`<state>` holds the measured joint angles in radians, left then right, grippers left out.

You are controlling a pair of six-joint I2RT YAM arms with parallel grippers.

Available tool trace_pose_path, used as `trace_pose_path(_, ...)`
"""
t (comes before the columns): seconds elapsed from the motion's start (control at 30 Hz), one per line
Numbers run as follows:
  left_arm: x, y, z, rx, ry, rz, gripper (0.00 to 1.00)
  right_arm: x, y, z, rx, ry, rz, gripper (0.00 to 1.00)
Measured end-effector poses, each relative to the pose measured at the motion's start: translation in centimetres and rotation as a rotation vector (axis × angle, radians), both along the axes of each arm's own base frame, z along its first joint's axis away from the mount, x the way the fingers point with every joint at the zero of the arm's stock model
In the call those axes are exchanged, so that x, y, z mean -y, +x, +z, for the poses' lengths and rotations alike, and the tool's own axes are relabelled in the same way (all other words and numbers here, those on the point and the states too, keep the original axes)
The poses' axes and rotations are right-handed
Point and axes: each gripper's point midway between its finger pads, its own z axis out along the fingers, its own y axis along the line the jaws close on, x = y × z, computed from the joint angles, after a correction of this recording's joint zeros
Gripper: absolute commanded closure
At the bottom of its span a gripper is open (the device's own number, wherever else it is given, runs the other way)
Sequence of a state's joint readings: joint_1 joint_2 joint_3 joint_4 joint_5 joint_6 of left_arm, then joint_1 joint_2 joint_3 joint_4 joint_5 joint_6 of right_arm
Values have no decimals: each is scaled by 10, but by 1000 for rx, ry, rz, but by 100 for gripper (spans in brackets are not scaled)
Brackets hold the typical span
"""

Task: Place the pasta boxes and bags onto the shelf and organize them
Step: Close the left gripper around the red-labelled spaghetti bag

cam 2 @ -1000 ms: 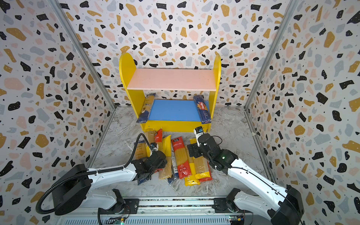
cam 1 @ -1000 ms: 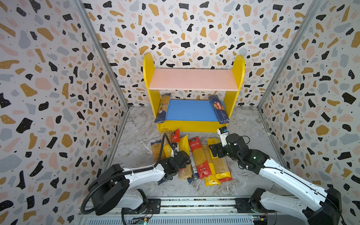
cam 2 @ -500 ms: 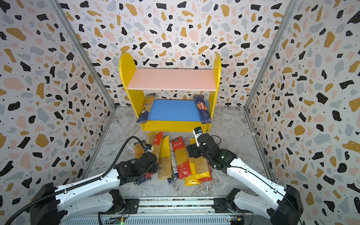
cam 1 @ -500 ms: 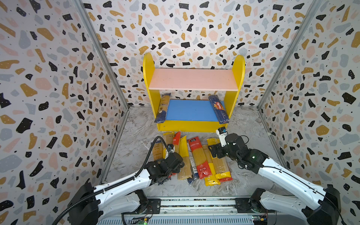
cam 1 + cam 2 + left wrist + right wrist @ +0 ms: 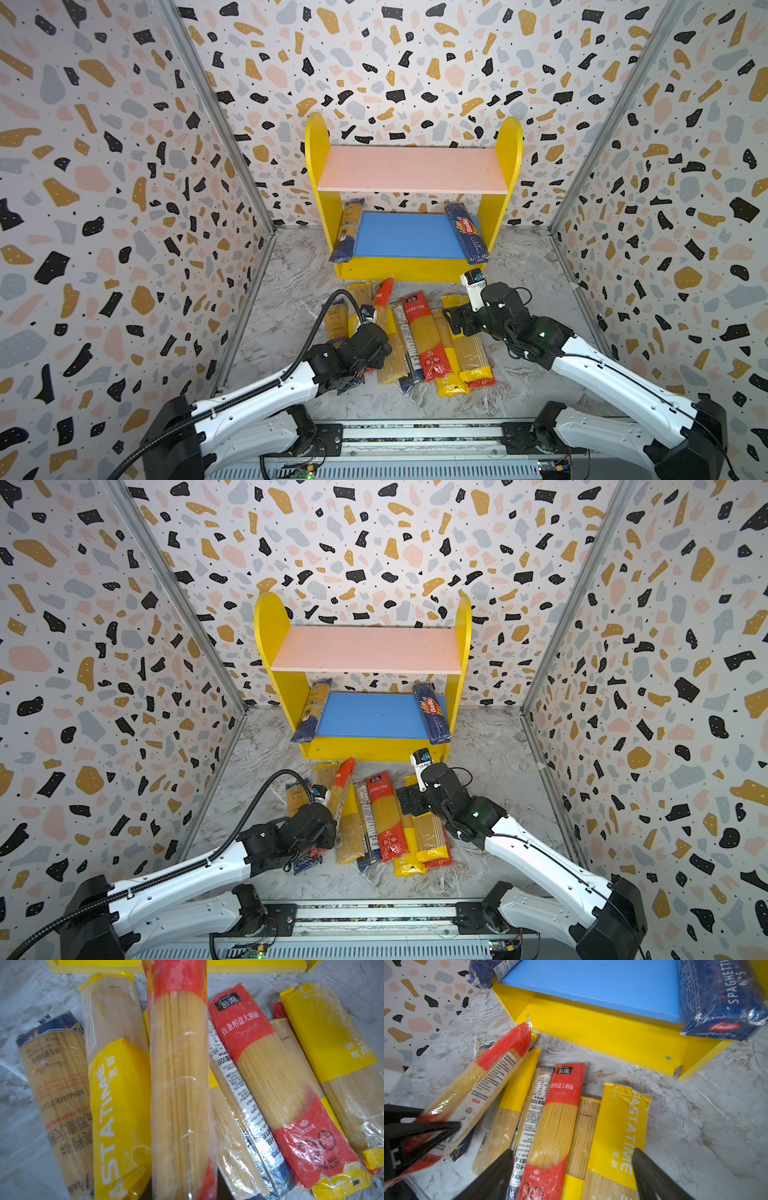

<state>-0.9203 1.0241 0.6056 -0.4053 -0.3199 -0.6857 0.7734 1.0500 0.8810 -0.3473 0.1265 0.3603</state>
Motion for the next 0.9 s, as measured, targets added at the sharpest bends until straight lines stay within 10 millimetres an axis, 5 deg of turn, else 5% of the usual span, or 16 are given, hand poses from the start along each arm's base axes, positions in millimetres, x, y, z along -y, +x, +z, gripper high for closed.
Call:
trace_pose_path(0.23,23,6,-21,-17,-62,-20,48,0,0,0,2,-2,1,11)
trace_pose_path(0.6,41,18,-31,-25,-68,-10,47,3,-1,-1,-3,-13,-1,11)
trace_pose_path(0.9,34,19,-17,2,-105,32,27,8,-1,1,6,-22,-7,11)
